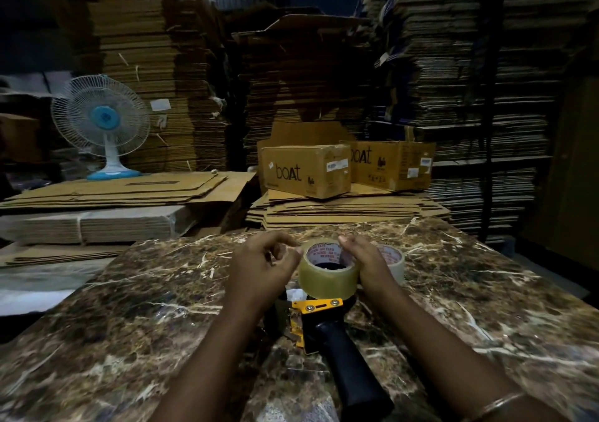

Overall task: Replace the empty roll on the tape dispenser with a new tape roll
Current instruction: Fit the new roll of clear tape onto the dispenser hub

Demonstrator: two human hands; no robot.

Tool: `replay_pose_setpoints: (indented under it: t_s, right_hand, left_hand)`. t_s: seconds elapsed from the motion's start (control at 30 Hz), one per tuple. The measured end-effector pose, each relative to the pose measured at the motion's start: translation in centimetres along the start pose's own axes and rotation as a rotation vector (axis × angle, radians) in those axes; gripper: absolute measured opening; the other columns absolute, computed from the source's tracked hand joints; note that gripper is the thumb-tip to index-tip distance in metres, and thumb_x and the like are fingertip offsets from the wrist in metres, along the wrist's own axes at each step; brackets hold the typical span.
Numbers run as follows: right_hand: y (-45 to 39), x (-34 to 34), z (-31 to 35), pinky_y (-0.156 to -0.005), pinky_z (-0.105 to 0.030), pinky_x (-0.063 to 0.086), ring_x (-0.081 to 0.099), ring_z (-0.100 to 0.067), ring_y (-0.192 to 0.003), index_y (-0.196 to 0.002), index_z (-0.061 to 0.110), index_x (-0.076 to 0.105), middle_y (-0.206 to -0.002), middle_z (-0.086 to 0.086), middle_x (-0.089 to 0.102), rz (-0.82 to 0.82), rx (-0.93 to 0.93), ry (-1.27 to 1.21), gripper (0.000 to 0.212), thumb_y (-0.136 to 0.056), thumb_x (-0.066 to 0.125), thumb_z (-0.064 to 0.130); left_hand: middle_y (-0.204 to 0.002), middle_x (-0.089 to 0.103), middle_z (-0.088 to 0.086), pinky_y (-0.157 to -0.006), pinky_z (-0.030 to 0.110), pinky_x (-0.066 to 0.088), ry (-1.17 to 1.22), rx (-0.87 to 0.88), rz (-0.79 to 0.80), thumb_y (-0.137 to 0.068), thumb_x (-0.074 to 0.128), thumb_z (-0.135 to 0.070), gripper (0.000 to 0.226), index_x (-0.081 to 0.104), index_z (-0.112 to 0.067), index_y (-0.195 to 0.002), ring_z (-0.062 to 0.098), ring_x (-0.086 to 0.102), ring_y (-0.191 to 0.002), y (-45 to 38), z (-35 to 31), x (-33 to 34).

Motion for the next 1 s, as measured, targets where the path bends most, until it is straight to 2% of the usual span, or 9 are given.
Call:
replay_pose_setpoints:
  t_s: [0.1, 0.23, 0.37, 0.47, 0.53, 0.67, 0.8, 0.9, 1.0]
  right_hand:
    - [1.1, 0.1, -0.2, -0.077, -0.038, 0.060, 0.074, -0.025, -0.101, -0.116, 0.021, 0.064, -0.112, -0.005, 0.076, 0.189, -0.015, -0.010, 0.047, -0.075, 0.075, 0.042]
    - [1.7, -0.6, -0.5, -0.091, -0.039, 0.058, 0.069, -0.026, -0.117, -0.138, 0.020, 0.049, -0.129, -0.008, 0.069, 0.327, -0.044, 0.015, 0.086, -0.062, 0.086, 0.033]
    - [2.2, -0.3, -0.5, -0.095, -0.039, 0.058, 0.066, -0.021, -0.121, -0.143, 0.025, 0.044, -0.134, -0.006, 0.065, 0.358, -0.052, 0.112, 0.098, -0.057, 0.092, 0.025]
    - [2.1, -0.4, -0.3, -0.097, -0.038, 0.058, 0.067, -0.017, -0.119, -0.141, 0.027, 0.046, -0.132, -0.002, 0.066, 0.314, -0.088, 0.190, 0.097, -0.057, 0.096, 0.025]
    - [2.1, -0.2, -0.1, -0.094, -0.032, 0.058, 0.068, -0.014, -0.117, -0.136, 0.027, 0.049, -0.128, 0.000, 0.068, 0.306, -0.106, 0.229, 0.087, -0.063, 0.096, 0.016]
    - [2.0, 0.0, 0.0, -0.084, -0.023, 0.058, 0.069, -0.010, -0.112, -0.124, 0.036, 0.051, -0.124, 0.003, 0.069, 0.312, -0.095, 0.241, 0.078, -0.067, 0.092, 0.003]
    - [1.5, 0.2, 0.0, -0.089, -0.030, 0.059, 0.068, -0.017, -0.115, -0.127, 0.037, 0.052, -0.124, 0.001, 0.070, 0.304, -0.075, 0.227, 0.088, -0.054, 0.097, 0.017]
    - [1.2, 0.2, 0.1, -0.090, -0.031, 0.059, 0.070, -0.017, -0.113, -0.119, 0.036, 0.056, -0.122, 0.001, 0.071, 0.308, -0.075, 0.213, 0.083, -0.049, 0.096, 0.018]
    - [1.0, 0.3, 0.1, -0.086, -0.029, 0.059, 0.071, -0.016, -0.111, -0.120, 0.034, 0.057, -0.120, 0.000, 0.071, 0.327, -0.066, 0.217, 0.085, -0.045, 0.095, 0.021]
  left_hand:
    - [-0.085, 0.063, -0.008, -0.067, 0.030, 0.051, -0.058, -0.082, 0.074, -0.063, 0.075, -0.061, 0.040, 0.069, -0.036, -0.094, 0.011, 0.061, -0.081, 0.7, 0.5, 1.0]
    - [-0.095, 0.060, -0.011, -0.078, 0.038, 0.056, -0.019, -0.196, 0.071, -0.056, 0.079, -0.068, 0.058, 0.064, -0.041, -0.106, 0.012, 0.062, -0.092, 0.9, 1.7, 1.4]
    - [-0.119, 0.059, -0.006, -0.092, 0.057, 0.049, -0.013, -0.346, 0.040, -0.035, 0.060, -0.096, 0.092, 0.048, -0.058, -0.118, 0.027, 0.056, -0.115, 1.1, 3.6, 1.6]
    - [-0.144, 0.048, 0.005, -0.107, 0.059, 0.032, 0.041, -0.466, 0.048, -0.035, 0.064, -0.088, 0.100, 0.042, -0.060, -0.129, 0.036, 0.036, -0.136, 1.6, 4.1, 2.1]
    - [-0.153, 0.037, 0.010, -0.110, 0.062, 0.028, 0.169, -0.542, 0.036, -0.034, 0.072, -0.083, 0.098, 0.042, -0.067, -0.126, 0.040, 0.032, -0.139, 1.8, 4.8, 2.8]
    - [-0.155, 0.035, 0.012, -0.102, 0.064, 0.041, 0.373, -0.664, 0.036, -0.030, 0.084, -0.072, 0.094, 0.044, -0.077, -0.115, 0.042, 0.043, -0.133, 1.9, 7.1, 4.5]
    - [-0.156, 0.033, 0.009, -0.103, 0.063, 0.041, 0.468, -0.719, -0.021, -0.030, 0.083, -0.058, 0.096, 0.043, -0.080, -0.115, 0.041, 0.041, -0.135, 2.0, 6.2, 4.2]
    - [-0.160, 0.026, 0.012, -0.101, 0.059, 0.044, 0.557, -0.763, -0.048, -0.035, 0.090, -0.042, 0.110, 0.037, -0.074, -0.126, 0.042, 0.037, -0.138, 2.1, 5.6, 3.9]
    - [-0.161, 0.025, 0.016, -0.096, 0.052, 0.050, 0.667, -0.787, -0.006, -0.049, 0.091, -0.022, 0.120, 0.026, -0.060, -0.143, 0.041, 0.046, -0.133, 2.0, 5.8, 4.2]
Point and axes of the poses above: each hand's wrist, its own y-axis away from the middle knuckle, its own x-axis out of the palm, z = x × y, the point moved 6 cm from there along -y, towards the middle knuckle
